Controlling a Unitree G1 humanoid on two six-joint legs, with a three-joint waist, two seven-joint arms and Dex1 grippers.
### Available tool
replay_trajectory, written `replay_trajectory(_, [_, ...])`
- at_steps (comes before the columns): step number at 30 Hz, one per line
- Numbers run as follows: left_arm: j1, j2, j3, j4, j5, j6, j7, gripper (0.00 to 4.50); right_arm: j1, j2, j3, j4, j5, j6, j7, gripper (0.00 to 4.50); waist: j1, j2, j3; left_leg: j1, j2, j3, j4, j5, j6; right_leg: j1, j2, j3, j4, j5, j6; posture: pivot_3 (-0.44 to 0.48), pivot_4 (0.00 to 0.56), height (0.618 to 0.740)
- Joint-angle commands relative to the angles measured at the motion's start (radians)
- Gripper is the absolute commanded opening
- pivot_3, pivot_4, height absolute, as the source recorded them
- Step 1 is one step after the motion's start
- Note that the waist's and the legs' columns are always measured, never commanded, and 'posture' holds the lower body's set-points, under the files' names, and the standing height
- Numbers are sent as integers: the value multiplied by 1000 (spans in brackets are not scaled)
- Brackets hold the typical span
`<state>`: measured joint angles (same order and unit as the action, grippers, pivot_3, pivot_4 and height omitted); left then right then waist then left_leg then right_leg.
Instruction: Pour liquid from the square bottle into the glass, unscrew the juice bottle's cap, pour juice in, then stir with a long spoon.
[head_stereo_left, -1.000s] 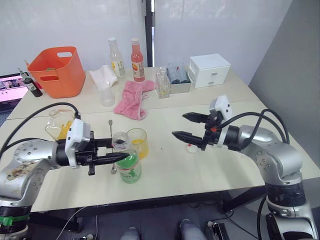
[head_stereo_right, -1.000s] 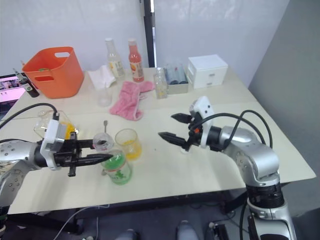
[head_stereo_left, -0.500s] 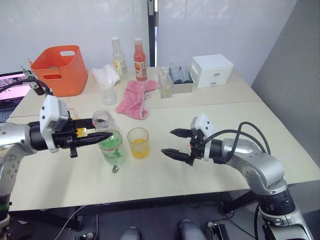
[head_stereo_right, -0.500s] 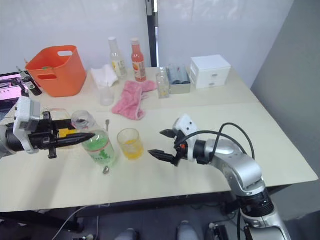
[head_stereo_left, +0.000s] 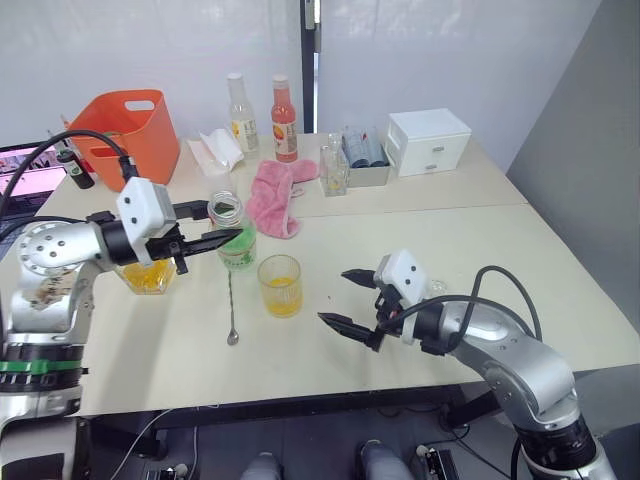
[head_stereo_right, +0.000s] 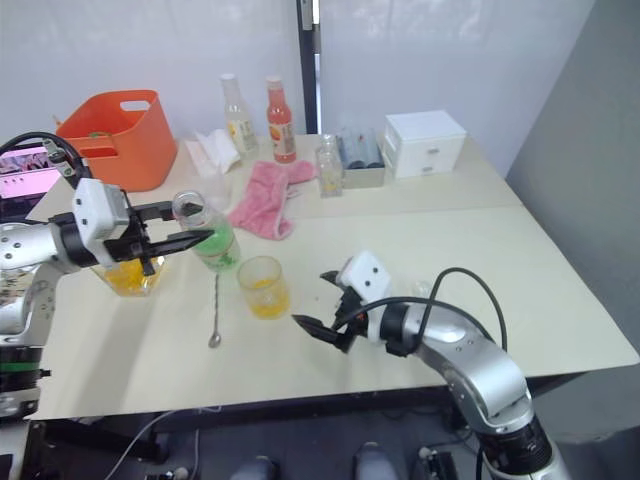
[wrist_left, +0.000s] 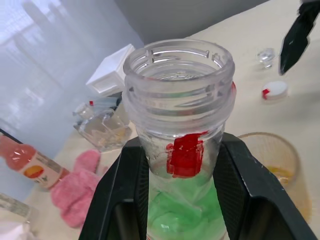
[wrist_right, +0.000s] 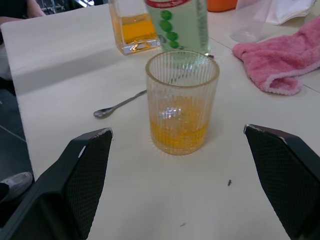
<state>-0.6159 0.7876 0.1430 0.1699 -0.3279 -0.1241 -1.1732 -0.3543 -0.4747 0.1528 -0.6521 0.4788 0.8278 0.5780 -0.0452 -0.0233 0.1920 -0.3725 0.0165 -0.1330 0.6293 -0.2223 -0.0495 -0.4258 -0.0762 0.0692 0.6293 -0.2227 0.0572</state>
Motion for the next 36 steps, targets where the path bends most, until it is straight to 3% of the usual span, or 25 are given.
replay_trajectory(1, [-73,-22,-21,109,81,-225,11,1400,5,16,-27,-97,55,54,-44,4460,1,0,0,0,0,0,0,0,0,0,0,0,0,0,0,0,150,739])
replay_trajectory(13, [-228,-116,-128,530,259,-718,88,1400,-4,33,-36,-133,106,124,-127,4460,-1,0,0,-1,-1,0,2,0,0,0,0,0,0,1,1,0,150,739])
replay_trajectory(22, [-303,-102,-182,742,493,-1011,337,1400,-5,27,-41,-137,127,137,-149,4460,1,0,0,-2,-1,0,3,0,0,0,-1,0,0,1,2,0,150,739])
replay_trajectory(36, [-344,-18,-291,816,907,-1123,839,1400,-6,17,-35,-134,149,129,-167,4460,1,0,0,-2,-1,0,3,0,0,0,-1,0,0,1,3,0,150,739])
